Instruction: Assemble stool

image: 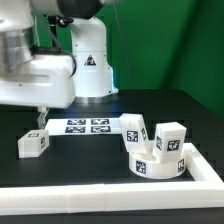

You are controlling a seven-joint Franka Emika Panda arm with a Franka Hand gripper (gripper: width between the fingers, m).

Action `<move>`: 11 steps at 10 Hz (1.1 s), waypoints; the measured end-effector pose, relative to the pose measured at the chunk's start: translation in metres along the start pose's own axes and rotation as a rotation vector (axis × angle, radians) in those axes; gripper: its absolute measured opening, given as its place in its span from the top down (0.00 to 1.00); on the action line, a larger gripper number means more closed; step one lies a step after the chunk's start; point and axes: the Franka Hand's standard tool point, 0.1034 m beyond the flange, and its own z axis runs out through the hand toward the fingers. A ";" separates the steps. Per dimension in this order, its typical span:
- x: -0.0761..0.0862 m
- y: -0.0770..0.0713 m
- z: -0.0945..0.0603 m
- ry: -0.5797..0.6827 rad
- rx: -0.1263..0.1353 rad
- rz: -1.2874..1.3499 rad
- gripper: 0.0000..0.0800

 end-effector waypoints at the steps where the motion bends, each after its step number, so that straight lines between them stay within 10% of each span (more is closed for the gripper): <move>1: -0.002 0.005 0.008 -0.014 0.006 0.016 0.19; 4: -0.004 0.004 0.008 -0.034 0.009 0.016 0.19; 8: -0.030 -0.003 0.010 -0.450 0.085 -0.085 0.19; 11: -0.033 0.000 0.015 -0.661 0.087 -0.079 0.19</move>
Offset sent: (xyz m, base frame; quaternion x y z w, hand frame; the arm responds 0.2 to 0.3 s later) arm 0.0000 0.0000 0.0000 0.0000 0.0000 0.0000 1.0000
